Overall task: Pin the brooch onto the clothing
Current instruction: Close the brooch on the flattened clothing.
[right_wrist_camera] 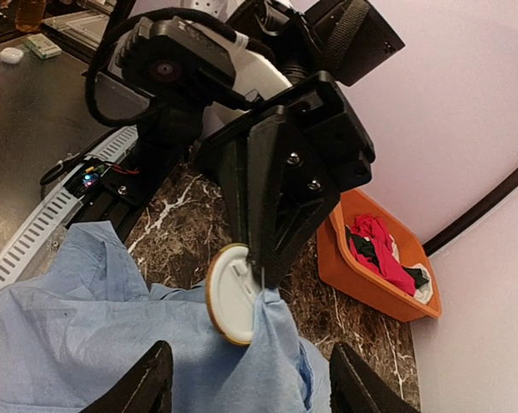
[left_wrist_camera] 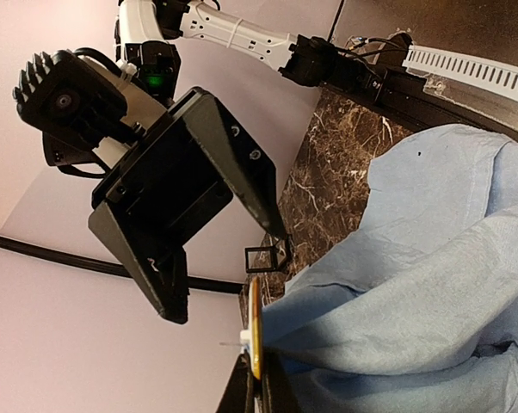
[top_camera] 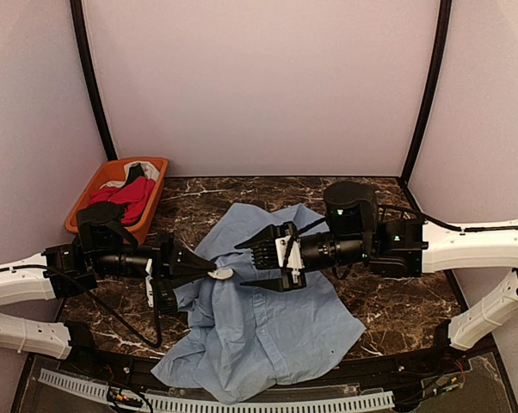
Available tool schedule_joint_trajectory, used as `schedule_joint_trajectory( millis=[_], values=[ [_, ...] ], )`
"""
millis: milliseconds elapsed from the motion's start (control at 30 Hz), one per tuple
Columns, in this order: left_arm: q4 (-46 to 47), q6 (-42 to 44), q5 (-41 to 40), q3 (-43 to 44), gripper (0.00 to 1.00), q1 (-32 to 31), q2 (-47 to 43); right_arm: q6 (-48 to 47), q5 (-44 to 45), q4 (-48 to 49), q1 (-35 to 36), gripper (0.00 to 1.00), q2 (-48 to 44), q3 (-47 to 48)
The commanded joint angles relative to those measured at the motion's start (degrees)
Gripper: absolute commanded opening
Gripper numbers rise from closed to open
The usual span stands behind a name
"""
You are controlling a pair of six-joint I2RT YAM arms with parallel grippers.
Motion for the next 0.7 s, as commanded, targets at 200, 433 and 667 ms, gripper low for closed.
schedule_joint_trajectory(
  millis=[200,433,667],
  values=[
    [0.5,-0.3,3.0,0.8,0.01,-0.4,-0.4,2.1,1.0,0.0,-0.1,0.60,4.2,4.8],
    [0.0,0.0,3.0,1.0,0.01,-0.4,-0.4,1.7,-0.4,2.4,-0.1,0.49,5.3,4.5],
    [0.1,0.0,2.6,0.9,0.01,-0.5,-0.2,1.9,-4.2,4.6,-0.1,0.39,3.4,2.8]
  ],
)
